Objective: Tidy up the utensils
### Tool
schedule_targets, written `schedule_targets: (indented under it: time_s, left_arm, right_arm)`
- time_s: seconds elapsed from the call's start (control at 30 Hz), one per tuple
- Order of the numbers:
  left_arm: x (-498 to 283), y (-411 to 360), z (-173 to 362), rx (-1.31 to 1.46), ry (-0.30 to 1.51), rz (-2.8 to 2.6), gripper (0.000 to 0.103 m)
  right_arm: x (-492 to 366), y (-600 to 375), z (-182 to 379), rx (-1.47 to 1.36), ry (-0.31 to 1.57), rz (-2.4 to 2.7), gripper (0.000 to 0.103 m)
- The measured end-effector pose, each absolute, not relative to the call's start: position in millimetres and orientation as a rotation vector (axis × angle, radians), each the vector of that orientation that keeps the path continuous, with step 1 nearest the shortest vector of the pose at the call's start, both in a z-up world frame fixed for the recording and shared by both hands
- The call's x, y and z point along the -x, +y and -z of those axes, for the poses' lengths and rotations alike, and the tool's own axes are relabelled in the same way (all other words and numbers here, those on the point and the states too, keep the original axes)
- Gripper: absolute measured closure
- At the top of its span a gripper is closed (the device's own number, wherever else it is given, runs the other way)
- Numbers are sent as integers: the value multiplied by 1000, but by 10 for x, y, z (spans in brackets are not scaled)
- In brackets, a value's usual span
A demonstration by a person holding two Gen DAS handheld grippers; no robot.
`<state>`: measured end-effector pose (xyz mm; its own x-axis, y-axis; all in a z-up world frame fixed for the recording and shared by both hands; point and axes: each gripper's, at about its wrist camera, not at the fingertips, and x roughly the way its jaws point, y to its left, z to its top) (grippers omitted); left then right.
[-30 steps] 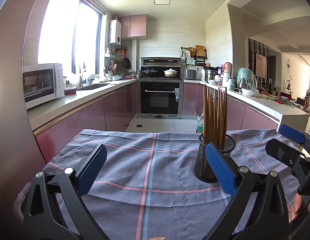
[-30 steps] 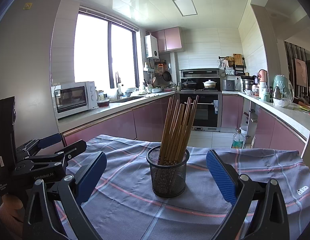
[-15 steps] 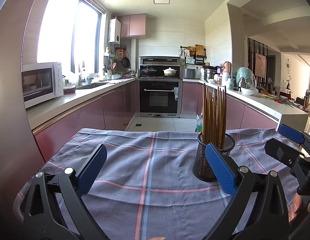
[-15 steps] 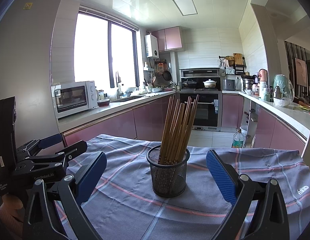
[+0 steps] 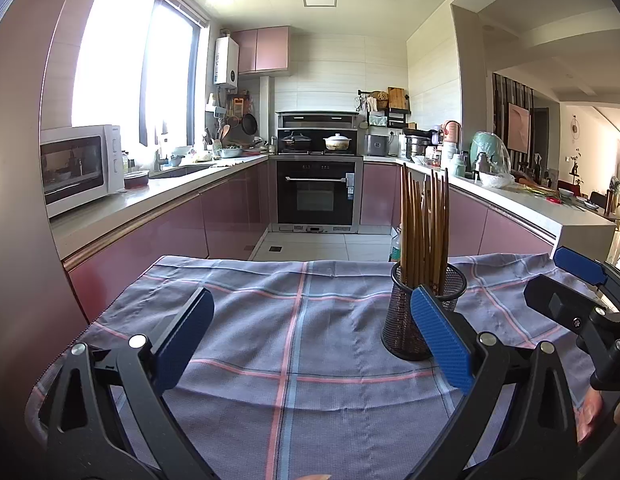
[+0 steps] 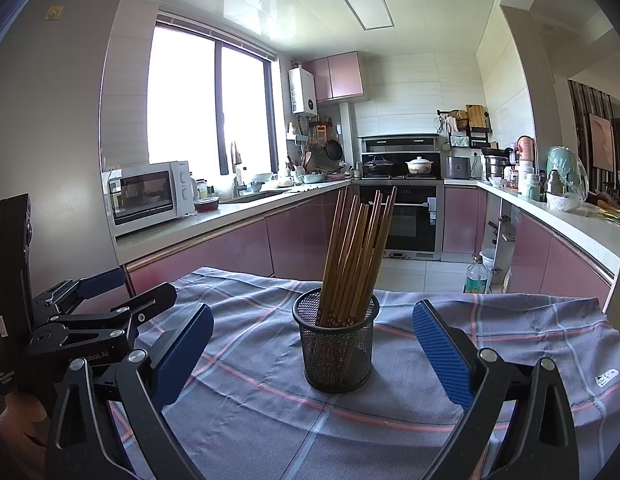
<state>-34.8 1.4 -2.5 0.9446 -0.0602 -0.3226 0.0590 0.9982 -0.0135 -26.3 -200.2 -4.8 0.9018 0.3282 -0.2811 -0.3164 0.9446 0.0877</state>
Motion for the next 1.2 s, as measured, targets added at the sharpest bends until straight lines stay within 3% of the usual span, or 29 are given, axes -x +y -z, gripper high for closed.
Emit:
schedule_targets:
  time_s: [1.2]
  left_arm:
    - [352,-4,63,2,321,54,6]
  right_arm:
    - [256,-2015,100,-56,306,-331,7]
